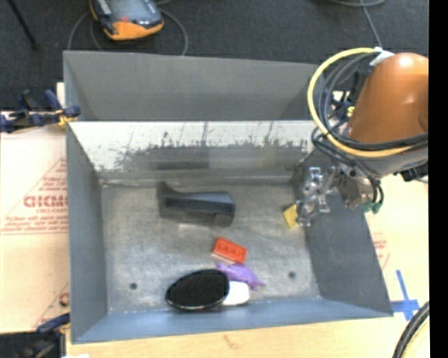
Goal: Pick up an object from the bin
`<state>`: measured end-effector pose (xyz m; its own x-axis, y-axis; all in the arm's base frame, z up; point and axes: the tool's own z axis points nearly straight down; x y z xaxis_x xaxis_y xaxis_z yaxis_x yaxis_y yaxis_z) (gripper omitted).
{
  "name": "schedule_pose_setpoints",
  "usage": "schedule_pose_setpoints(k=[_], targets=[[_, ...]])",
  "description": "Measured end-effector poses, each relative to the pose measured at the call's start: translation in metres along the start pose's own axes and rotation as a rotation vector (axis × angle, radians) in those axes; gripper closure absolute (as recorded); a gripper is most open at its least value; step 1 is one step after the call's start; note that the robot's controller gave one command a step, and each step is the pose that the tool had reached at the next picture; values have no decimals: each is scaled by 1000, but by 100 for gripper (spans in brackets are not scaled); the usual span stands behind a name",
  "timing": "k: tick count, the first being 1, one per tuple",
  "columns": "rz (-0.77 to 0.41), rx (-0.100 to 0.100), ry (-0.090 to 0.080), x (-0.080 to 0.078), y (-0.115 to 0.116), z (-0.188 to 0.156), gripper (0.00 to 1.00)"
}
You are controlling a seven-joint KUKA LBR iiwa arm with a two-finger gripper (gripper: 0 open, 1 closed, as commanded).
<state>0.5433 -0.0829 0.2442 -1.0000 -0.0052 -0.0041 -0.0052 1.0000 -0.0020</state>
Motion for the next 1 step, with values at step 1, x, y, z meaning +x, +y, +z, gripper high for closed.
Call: schedule_pose_setpoints(k=[1], targets=[[0,0,0,0,0,0,100]])
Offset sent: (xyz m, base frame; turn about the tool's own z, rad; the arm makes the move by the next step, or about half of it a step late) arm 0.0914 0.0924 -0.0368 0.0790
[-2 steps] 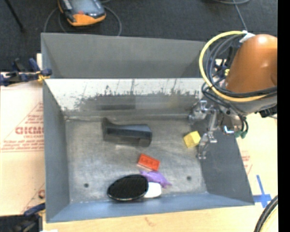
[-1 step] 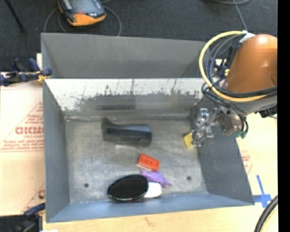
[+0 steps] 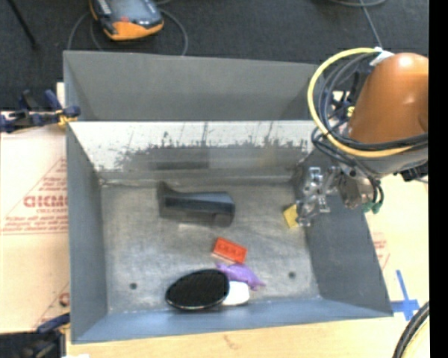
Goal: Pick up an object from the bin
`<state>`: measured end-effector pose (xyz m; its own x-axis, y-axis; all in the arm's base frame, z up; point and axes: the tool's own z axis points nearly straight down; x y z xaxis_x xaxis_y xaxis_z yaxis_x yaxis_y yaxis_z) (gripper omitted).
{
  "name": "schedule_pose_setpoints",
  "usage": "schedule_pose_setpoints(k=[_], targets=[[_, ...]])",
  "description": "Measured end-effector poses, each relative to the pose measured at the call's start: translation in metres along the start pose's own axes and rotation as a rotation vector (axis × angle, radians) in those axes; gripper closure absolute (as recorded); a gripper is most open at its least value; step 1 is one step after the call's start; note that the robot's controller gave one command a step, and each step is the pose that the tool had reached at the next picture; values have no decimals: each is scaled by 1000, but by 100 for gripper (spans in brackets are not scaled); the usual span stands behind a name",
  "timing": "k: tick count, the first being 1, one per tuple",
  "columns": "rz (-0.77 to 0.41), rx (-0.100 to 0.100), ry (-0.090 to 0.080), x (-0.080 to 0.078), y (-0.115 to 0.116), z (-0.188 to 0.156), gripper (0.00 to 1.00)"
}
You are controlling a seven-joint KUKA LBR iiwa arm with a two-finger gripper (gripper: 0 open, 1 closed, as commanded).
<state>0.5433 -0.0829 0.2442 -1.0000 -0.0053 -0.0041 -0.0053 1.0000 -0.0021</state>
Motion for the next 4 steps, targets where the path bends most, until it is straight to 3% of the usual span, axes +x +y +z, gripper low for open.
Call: schedule_pose_setpoints(k=[1,2,3,4], targets=[[52,0,-5,-50,44,16,100],[87,-3,0,-50,43,33,0],[109,-1,0,-28,13,40,100],[109,0,0,-28,13,40,100]])
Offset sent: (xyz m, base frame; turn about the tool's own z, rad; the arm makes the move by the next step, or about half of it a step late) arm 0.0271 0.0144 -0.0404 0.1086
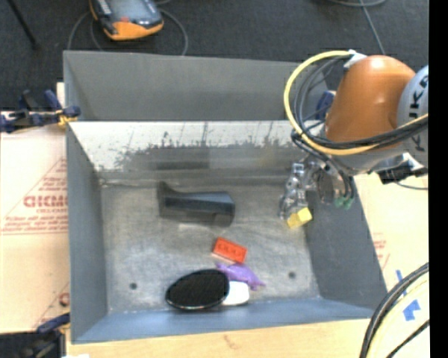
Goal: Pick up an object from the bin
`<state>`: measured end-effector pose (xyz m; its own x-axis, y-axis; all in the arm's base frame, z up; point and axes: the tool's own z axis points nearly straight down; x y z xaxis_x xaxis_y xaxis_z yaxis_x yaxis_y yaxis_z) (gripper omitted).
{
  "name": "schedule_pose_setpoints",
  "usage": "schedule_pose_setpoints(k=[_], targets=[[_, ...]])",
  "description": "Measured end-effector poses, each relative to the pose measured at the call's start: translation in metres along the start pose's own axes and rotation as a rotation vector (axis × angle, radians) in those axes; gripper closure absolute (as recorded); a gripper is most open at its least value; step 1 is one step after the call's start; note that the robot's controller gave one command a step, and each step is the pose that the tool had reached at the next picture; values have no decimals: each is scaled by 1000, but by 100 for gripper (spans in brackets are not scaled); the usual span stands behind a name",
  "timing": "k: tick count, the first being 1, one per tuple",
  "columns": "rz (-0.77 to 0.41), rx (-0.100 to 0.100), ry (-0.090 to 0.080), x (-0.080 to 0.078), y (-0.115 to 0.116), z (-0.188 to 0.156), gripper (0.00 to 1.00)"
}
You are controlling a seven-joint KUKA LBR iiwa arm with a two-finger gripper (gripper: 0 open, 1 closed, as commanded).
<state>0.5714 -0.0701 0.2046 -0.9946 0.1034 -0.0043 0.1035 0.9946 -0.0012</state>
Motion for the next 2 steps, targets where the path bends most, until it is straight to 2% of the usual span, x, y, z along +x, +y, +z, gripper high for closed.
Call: schedule_pose_setpoints(k=[1,2], targets=[[89,-1,-1,-65,-3,14,0],[88,-1,-1,-65,-4,14,0]])
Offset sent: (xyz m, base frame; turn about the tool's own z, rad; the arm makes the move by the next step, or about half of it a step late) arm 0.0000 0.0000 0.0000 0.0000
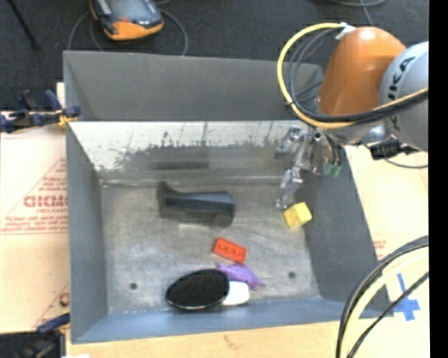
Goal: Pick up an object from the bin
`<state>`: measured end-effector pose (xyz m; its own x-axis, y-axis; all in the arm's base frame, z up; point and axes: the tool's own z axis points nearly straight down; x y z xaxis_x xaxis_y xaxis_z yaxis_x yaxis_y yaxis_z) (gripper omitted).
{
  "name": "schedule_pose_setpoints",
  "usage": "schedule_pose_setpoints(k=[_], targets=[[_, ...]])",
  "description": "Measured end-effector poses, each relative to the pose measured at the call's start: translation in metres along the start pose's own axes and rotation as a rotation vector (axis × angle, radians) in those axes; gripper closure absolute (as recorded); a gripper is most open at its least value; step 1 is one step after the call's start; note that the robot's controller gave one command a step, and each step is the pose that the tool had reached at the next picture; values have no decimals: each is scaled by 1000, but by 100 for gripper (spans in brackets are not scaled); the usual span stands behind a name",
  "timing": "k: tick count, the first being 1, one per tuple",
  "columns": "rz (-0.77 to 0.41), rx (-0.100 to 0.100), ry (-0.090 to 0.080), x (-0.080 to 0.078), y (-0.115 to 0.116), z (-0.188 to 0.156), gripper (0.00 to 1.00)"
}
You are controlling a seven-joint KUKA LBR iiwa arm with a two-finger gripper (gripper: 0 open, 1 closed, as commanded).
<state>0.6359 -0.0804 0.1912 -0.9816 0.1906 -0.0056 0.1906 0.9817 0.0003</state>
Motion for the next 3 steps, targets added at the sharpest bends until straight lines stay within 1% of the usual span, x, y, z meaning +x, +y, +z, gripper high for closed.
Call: schedule_pose_setpoints(k=[1,2,3], targets=[[-58,1,-7,2,0,30,0],[-90,1,1,14,38,72,0],[30,-1,2,29,85,90,0]])
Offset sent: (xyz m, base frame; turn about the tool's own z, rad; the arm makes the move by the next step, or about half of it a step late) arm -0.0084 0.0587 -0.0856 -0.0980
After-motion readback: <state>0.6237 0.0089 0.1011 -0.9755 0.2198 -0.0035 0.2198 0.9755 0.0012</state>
